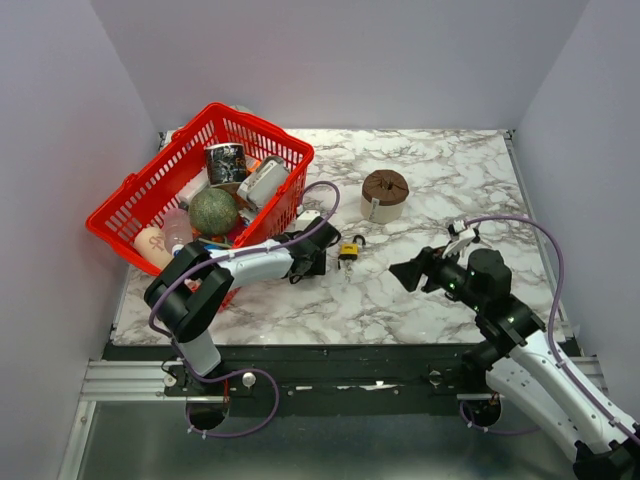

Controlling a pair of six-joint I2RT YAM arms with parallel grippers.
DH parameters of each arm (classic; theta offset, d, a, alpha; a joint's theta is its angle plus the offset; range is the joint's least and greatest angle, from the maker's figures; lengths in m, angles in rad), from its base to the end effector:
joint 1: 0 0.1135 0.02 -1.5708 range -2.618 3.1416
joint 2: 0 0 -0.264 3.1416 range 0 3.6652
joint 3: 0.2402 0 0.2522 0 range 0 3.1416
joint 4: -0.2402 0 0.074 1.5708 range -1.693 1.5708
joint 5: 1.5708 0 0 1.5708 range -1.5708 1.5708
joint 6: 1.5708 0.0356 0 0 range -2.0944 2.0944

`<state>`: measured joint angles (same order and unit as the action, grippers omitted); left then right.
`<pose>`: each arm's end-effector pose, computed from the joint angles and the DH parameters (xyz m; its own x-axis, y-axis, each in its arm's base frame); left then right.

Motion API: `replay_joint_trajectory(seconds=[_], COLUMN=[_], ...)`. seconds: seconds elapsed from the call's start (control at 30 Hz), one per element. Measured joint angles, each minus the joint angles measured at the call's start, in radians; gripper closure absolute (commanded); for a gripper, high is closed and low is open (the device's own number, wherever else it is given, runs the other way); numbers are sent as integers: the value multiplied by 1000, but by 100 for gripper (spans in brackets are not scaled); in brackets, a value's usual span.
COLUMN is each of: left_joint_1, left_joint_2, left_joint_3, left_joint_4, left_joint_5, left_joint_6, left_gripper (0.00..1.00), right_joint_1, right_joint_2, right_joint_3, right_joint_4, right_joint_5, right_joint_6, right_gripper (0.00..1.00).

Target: Unlock with the key

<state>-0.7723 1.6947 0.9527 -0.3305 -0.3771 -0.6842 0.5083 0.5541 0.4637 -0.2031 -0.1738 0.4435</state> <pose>0.2419 -0.2173 0.1601 -0.8180 -0.0236 -0.5748 0.0074 0.9986 -0.0514 0.1274 0.0780 0.2585 -0.4960 0.2075 -0.8432 -0.4551 0.7648 0.4560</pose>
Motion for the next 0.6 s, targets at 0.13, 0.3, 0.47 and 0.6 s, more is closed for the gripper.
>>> replay_joint_trajectory(seconds=[0.13, 0.3, 0.47, 0.6], left_joint_1=[0, 0, 2, 2], left_joint_2=[-5, -13, -25, -22], left_joint_3=[-6, -19, -43, -44], left_joint_4=[9, 26, 85, 128], left_joint_5=[8, 19, 59, 100], left_joint_6=[-3, 3, 42, 84], left_gripper=[52, 53, 53, 53], right_joint_1=[0, 0, 0, -35], right_joint_2=[-12, -14, 6, 76], right_joint_3=[-8, -11, -11, -10], right_joint_4=[0, -2, -26, -36], right_joint_5=[0, 13, 106, 171], right_joint_6=[0, 0, -3, -12], right_gripper=[25, 24, 18, 17])
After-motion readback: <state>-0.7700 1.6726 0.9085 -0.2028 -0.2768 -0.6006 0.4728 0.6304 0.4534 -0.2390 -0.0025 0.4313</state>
